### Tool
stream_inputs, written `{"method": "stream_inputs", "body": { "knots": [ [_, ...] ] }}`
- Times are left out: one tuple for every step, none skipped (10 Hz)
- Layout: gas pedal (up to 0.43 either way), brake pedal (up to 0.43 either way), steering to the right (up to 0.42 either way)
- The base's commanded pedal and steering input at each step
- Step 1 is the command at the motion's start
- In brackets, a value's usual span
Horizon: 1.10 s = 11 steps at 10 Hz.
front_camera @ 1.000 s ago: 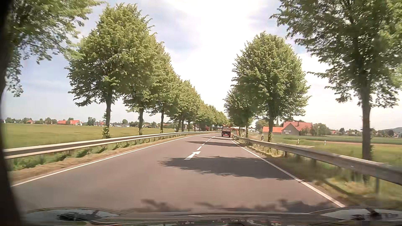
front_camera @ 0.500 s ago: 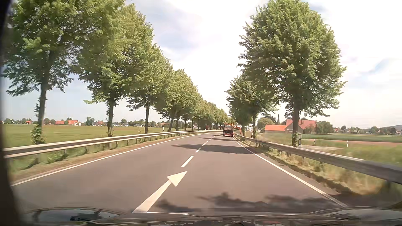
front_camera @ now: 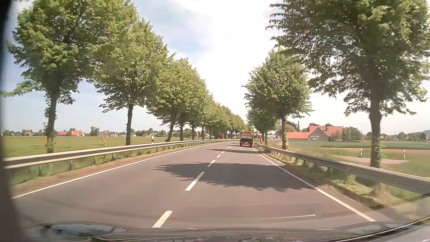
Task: Follow the waypoints while adhering to traffic rules and regulations
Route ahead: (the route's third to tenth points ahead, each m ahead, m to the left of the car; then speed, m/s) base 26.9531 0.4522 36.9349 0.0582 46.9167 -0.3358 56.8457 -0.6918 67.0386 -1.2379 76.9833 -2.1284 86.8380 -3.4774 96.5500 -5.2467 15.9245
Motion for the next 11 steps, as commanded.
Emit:
{"method": "stream_inputs", "body": {
  "knots": [
    [0.0,0.0,-0.003],
    [0.0,0.0,-0.004],
    [0.0,0.0,-0.004],
    [0.0,0.0,-0.005],
    [0.0,0.0,-0.006],
    [0.0,0.0,-0.006],
    [0.0,0.0,-0.006],
    [0.0,0.0,-0.006],
    [0.0,0.0,-0.006],
    [0.0,0.0,-0.006],
    [0.0,0.0,-0.006]
  ]
}}
